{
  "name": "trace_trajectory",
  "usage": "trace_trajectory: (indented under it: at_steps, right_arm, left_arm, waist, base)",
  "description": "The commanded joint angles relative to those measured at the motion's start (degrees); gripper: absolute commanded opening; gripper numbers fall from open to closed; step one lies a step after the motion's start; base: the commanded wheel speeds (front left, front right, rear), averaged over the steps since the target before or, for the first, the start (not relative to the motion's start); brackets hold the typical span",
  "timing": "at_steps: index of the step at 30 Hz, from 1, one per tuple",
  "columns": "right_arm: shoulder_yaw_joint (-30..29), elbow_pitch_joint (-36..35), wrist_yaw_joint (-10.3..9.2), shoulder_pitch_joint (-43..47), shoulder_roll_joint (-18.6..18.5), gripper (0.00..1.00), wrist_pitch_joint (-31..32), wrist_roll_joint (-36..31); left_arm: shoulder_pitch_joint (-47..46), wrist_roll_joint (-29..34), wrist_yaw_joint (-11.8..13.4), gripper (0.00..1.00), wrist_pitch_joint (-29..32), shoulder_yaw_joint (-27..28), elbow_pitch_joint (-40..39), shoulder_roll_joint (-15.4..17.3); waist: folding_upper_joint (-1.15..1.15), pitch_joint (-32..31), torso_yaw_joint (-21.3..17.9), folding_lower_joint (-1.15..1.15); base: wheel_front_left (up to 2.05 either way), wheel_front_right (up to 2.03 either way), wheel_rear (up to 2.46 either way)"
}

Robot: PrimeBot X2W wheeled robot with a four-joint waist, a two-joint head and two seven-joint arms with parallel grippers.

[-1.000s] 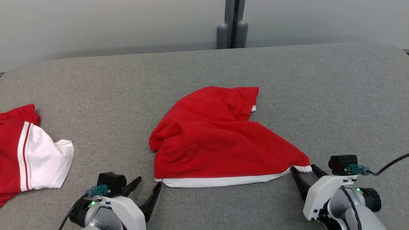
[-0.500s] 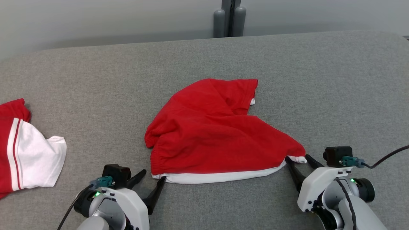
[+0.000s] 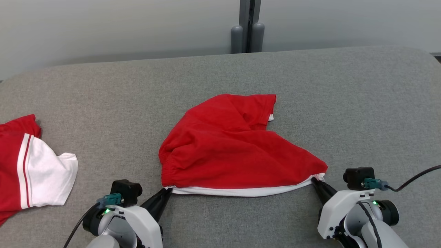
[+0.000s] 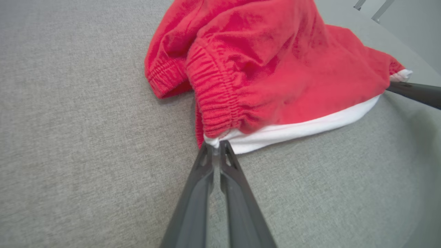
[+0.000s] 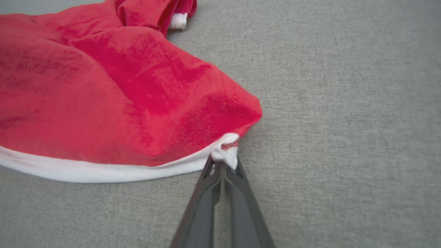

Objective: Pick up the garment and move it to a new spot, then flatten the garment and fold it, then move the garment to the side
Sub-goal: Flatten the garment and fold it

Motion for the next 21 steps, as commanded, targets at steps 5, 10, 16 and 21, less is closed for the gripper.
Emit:
trace_trajectory:
  at_steps: [5,10,16,21]
  right_arm:
    - [-0.4,-2.6,0.01,2.0,-1.7,0.0,-2.3,1.1]
    - [-1.5,-6.7,0.01,5.1,-2.3,0.0,-3.4,2.1]
    - [-3.1,-14.1,0.01,7.8,-2.6,0.0,-2.9,2.1]
    - [-2.6,-18.9,0.01,4.5,-1.8,0.0,-1.2,2.4]
  left_arm:
    - [1.5,-0.7,0.5,0.0,-1.1,0.2,-1.9,0.9]
    - [4.0,-1.3,1.9,0.0,-0.8,0.7,-7.2,1.6]
    - [5.2,-1.5,3.1,0.0,1.0,1.0,-15.6,3.3]
    - [1.7,0.0,3.7,0.0,2.3,1.6,-18.9,5.0]
  waist:
    - [0.0,-2.5,0.2,0.0]
    - [0.0,-4.4,0.4,0.0]
    - [0.0,-5.5,0.2,0.0]
    - [0.0,-4.3,-0.8,0.0]
  base:
    - [0.0,0.0,0.0]
    - [0.0,0.0,0.0]
    - [0.0,0.0,0.0]
    - [0.0,0.0,0.0]
